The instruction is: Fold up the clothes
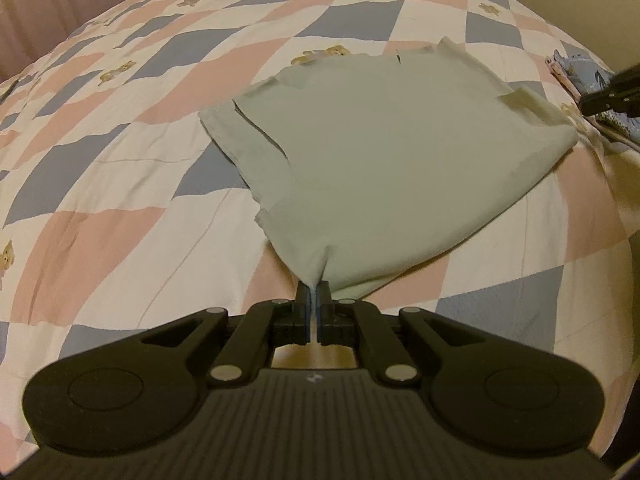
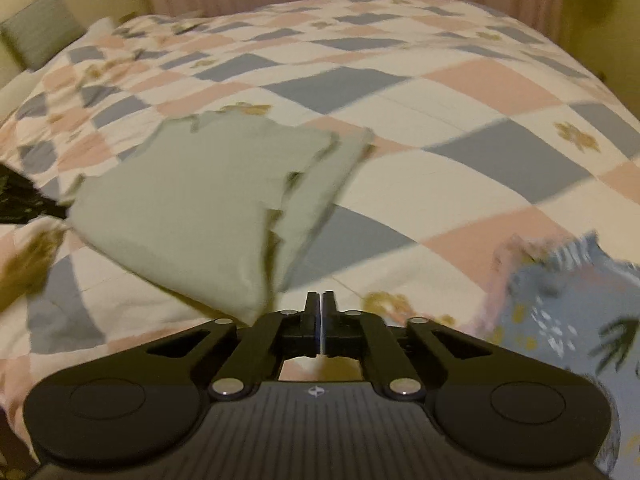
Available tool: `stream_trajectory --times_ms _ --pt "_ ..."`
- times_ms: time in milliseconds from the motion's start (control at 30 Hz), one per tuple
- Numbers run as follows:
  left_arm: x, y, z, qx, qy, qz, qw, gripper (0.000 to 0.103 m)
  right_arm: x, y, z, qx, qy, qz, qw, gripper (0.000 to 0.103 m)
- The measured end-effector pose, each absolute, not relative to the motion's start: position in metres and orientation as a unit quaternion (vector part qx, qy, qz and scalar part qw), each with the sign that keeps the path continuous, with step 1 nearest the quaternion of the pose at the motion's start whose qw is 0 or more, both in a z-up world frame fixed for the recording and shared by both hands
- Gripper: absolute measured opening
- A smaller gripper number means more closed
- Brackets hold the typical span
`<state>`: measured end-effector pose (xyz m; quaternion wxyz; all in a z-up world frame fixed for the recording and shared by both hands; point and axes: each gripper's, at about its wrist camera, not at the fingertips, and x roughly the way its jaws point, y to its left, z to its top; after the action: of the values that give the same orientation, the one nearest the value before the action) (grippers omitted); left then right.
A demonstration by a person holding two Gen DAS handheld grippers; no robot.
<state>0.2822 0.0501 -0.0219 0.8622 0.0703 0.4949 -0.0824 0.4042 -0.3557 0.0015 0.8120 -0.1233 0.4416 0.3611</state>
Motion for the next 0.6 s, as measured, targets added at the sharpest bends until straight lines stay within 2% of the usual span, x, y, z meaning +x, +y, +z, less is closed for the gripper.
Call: stream_trajectory --times_ms 67,100,200,333,600 --pt "0.282 0.049 -0.023 0.073 0.497 -0.084 0.861 0.001 0.402 -0.341 0.003 -0.129 0.433 0.381 0.807 0.033" --pt "0.282 0.049 -0.024 0.074 0.497 -0.084 0.86 0.001 0.403 -0.334 0.001 -0.125 0.434 0.388 0.803 0.034" --pt "0.281 0.051 -0.026 0.075 0.499 -0.084 0.859 0.001 0.408 -0.313 -0.008 -0.119 0.438 0.405 0.794 0.034" --pt "0.277 0.054 -0.029 0.079 0.507 -0.071 0.855 0.001 0.423 -0.306 -0.026 -0.139 0.45 0.374 0.799 0.024" --pt "0.261 0.063 -0.012 0.072 0.5 -0.039 0.862 0.001 0.402 -0.323 -0.003 -0.153 0.444 0.351 0.81 0.024"
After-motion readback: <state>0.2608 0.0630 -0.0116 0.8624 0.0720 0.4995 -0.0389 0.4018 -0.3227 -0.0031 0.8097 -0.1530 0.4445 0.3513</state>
